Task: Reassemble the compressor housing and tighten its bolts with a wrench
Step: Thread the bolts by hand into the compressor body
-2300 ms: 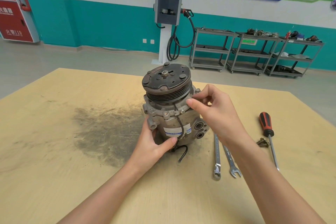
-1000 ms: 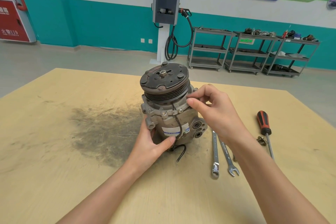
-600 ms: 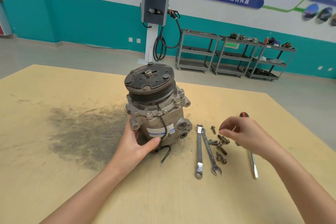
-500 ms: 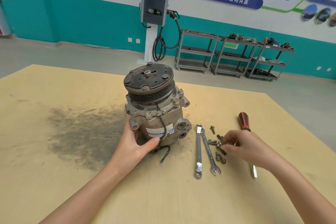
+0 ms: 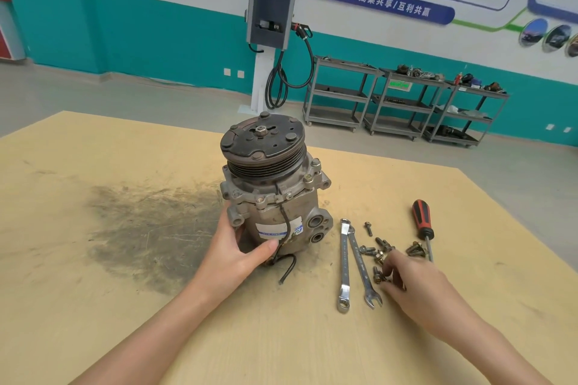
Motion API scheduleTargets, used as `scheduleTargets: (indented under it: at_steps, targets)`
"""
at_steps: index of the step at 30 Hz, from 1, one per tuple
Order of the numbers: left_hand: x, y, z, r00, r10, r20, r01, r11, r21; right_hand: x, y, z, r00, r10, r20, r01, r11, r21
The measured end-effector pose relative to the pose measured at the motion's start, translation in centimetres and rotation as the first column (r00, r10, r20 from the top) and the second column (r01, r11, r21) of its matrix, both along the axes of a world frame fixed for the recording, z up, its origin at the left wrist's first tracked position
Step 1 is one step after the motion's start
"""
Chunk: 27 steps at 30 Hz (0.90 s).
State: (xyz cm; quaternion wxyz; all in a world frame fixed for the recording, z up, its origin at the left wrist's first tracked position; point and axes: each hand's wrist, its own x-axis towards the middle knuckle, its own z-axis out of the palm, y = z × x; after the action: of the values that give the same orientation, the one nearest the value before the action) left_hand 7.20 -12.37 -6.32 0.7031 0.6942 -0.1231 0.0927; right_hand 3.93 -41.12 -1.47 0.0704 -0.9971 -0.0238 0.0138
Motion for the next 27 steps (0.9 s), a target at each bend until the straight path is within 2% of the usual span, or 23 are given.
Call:
scheduleTargets:
  at_steps: [3, 8, 12, 16, 19, 23, 27]
  targets:
    - [-0.1, 0.1, 0.0, 1.0, 0.002, -0.005, -0.002, 1.0, -0.003, 0.1, 0.1, -0.1, 1.0, -0.022, 0.018, 0.022, 1.0, 0.013]
    - [-0.2, 0.0, 0.3, 1.0, 0.017, -0.001, -0.017, 1.0, 0.005, 1.0, 0.2, 1.7, 0.983, -0.032, 0.181, 0.018, 0.997, 0.078]
    - [-0.2, 0.1, 0.3, 1.0, 0.0, -0.013, 0.0, 1.0, -0.002, 1.8, -0.1, 1.8, 0.998, 0.003, 0.068, -0.002, 1.0, -0.013]
    - [-0.2, 0.0, 0.3, 1.0, 0.003, -0.019, -0.003, 1.0, -0.009, 1.3, -1.9, 2.2, 0.994, -0.088, 0.067, 0.082, 0.993, 0.079]
    - [-0.1, -0.1, 0.2, 1.0, 0.003, -0.014, -0.003, 1.0, -0.011, 0.4, -3.0, 1.8, 0.996, -0.091, 0.015, 0.089, 0.989, 0.119]
    - [-0.1, -0.1, 0.2, 1.0, 0.009, -0.009, -0.009, 1.0, -0.016, 0.0, -2.9, 0.3, 0.999, -0.01, -0.037, 0.013, 0.997, 0.078]
    - [-0.1, 0.1, 0.1, 1.0, 0.005, -0.003, -0.005, 1.0, -0.001, 0.9, -1.4, -0.8, 0.991, 0.093, 0.093, -0.085, 0.993, -0.086]
